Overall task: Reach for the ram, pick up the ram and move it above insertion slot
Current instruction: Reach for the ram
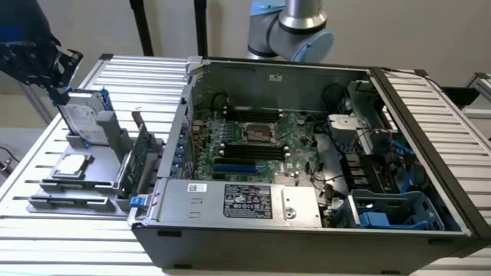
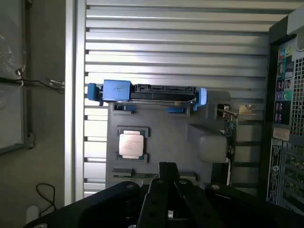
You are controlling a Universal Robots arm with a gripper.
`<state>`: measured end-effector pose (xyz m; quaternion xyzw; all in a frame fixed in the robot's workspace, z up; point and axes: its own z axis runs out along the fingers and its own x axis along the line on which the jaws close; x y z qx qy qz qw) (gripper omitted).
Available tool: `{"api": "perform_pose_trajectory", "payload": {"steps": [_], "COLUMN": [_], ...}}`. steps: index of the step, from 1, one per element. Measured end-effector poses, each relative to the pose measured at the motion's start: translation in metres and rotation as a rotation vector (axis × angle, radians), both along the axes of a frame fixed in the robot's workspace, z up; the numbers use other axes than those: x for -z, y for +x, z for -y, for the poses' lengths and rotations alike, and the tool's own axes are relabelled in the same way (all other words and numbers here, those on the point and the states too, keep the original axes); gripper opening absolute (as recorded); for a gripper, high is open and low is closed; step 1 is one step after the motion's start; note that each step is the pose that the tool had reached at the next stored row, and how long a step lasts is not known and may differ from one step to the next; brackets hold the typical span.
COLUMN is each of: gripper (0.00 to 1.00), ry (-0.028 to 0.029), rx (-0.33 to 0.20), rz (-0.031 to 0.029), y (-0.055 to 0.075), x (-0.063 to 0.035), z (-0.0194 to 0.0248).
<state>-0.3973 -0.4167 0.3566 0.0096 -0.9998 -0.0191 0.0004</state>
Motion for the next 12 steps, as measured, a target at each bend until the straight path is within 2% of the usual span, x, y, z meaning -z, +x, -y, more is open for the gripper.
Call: {"api": "perform_pose_trajectory", "payload": {"steps": [12], "gripper": [0.11], "ry": [0.0000], "rx": [0.000], "rz": [-0.0001], "y": [0.0000], "x": [0.0000], "z": [0.0000]}}
